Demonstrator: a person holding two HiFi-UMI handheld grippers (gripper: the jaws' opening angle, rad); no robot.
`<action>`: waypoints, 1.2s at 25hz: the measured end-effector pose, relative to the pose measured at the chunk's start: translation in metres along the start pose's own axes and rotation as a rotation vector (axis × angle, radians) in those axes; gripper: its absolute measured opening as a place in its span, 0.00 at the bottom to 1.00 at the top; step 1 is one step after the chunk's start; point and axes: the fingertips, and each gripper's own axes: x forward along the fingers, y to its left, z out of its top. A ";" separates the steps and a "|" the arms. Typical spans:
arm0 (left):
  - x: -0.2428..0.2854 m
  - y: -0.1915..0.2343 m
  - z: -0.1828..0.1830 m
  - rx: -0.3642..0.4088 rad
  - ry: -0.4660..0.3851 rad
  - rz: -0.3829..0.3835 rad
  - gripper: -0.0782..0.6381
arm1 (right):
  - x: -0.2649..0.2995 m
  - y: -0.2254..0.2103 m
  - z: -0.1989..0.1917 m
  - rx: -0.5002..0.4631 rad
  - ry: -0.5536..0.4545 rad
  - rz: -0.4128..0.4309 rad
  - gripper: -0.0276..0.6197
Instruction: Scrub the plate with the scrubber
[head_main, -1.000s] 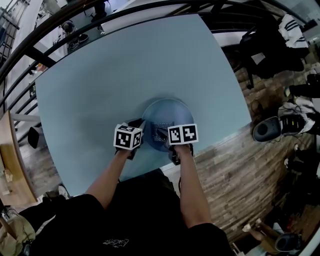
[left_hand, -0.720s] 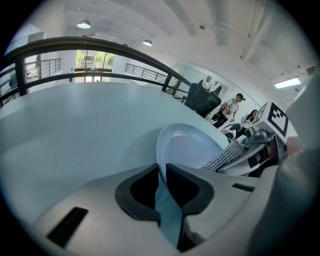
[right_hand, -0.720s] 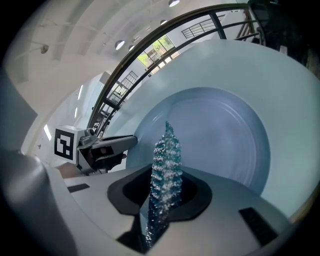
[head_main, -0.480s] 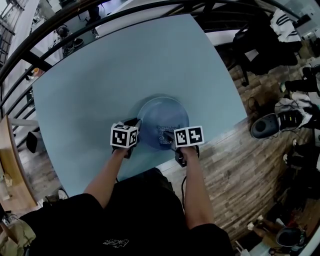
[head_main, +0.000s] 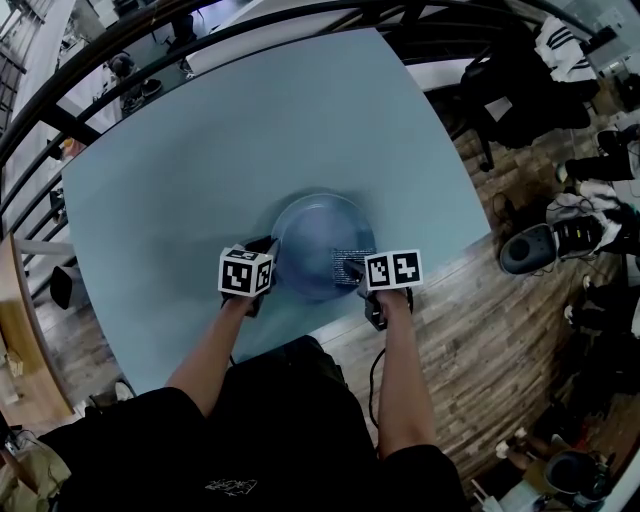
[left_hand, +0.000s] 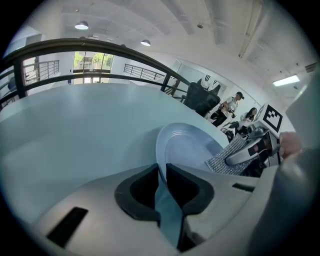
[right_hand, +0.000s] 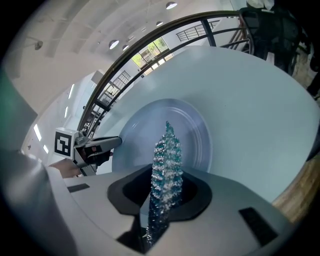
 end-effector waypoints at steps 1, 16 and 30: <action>0.000 0.000 0.000 0.000 -0.001 -0.001 0.19 | -0.002 -0.002 0.001 -0.003 0.000 -0.009 0.18; -0.001 0.001 0.001 -0.008 -0.005 -0.008 0.19 | -0.016 -0.035 0.029 0.039 -0.059 -0.099 0.18; 0.000 0.000 0.001 -0.008 -0.010 -0.011 0.19 | 0.001 -0.022 0.083 -0.037 -0.104 -0.151 0.18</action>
